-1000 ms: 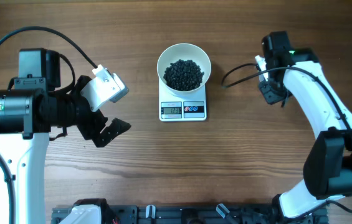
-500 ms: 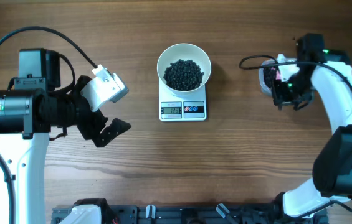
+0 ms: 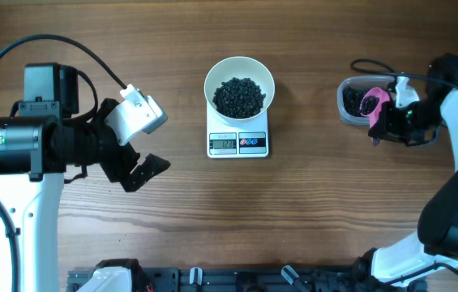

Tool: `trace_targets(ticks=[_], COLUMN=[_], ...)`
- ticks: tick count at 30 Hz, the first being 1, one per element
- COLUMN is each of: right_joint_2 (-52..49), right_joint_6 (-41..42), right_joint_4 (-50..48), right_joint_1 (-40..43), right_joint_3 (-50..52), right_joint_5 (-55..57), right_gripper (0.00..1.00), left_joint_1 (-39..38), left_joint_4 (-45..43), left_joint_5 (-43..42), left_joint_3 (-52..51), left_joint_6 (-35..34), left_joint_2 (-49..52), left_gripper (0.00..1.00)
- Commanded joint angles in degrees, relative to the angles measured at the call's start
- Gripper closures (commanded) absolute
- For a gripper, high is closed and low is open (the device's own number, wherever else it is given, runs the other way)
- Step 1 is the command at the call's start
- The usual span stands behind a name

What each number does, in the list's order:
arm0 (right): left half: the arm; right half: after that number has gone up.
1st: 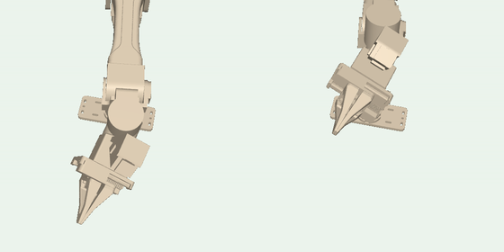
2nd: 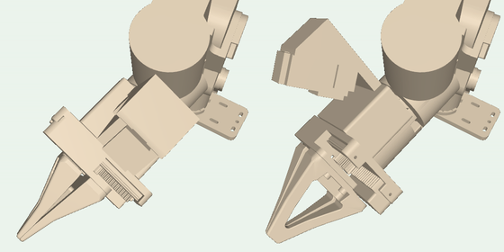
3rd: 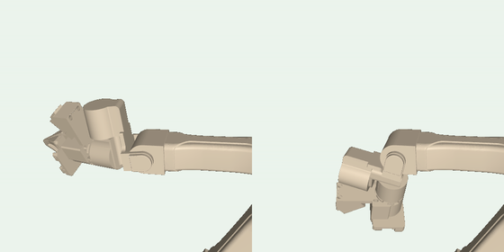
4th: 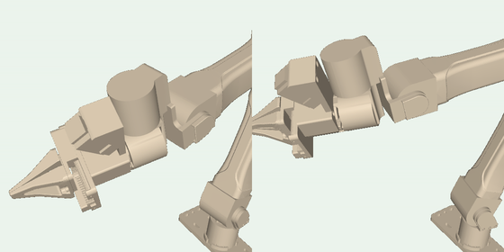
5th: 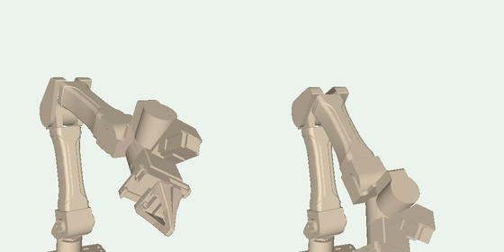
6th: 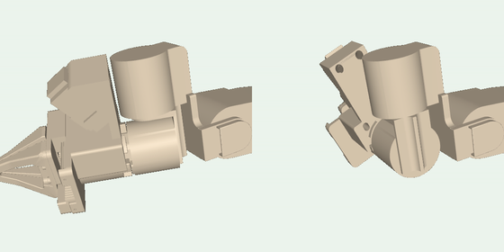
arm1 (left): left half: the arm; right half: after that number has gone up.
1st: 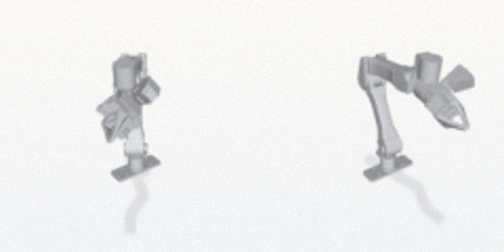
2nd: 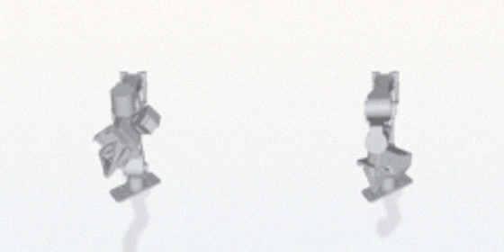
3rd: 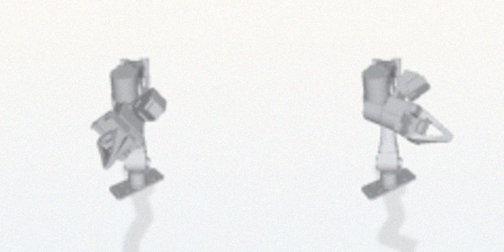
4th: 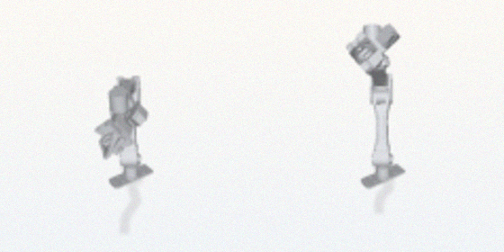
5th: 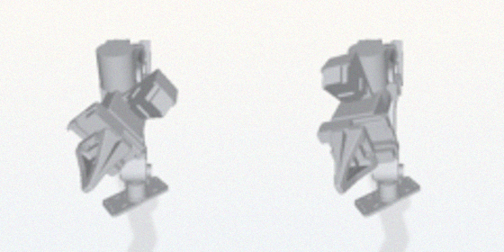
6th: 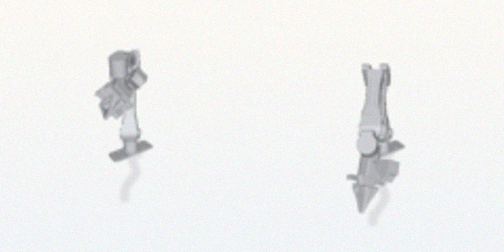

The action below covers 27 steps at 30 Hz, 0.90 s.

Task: Scoop item into bowl and weigh 150g on scale
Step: 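Dip the pink scoop into the beans in the tub, right gripper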

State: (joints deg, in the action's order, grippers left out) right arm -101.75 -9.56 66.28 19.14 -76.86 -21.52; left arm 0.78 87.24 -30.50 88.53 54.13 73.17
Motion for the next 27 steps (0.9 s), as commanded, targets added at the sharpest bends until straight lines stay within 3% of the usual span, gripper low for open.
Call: trace_targets(ticks=[1, 11, 20, 27], right_joint_2=[0.9, 0.9, 1.0, 1.6], right_joint_6=[0.5, -3.3, -10.1, -10.1], right_joint_4=[0.5, 2.8, 8.0, 8.1], right_joint_1=[3.3, 9.9, 10.2, 9.4], right_joint_3=[0.7, 0.7, 0.7, 0.7], right_joint_5=[-7.9, -18.3, -31.9, -41.3], right_gripper=[0.96, 0.96, 0.96, 0.96], left_joint_1=[0.3, 0.3, 0.3, 0.3], left_joint_4=[0.1, 0.1, 0.1, 0.1], left_joint_5=[-0.4, -0.4, -0.4, -0.4], left_joint_3=[0.8, 0.8, 0.8, 0.8], left_joint_6=[0.5, 0.5, 0.5, 0.5], left_joint_2=[-0.6, -0.6, -0.6, -0.6], left_gripper=[0.00, 0.00, 0.00, 0.00])
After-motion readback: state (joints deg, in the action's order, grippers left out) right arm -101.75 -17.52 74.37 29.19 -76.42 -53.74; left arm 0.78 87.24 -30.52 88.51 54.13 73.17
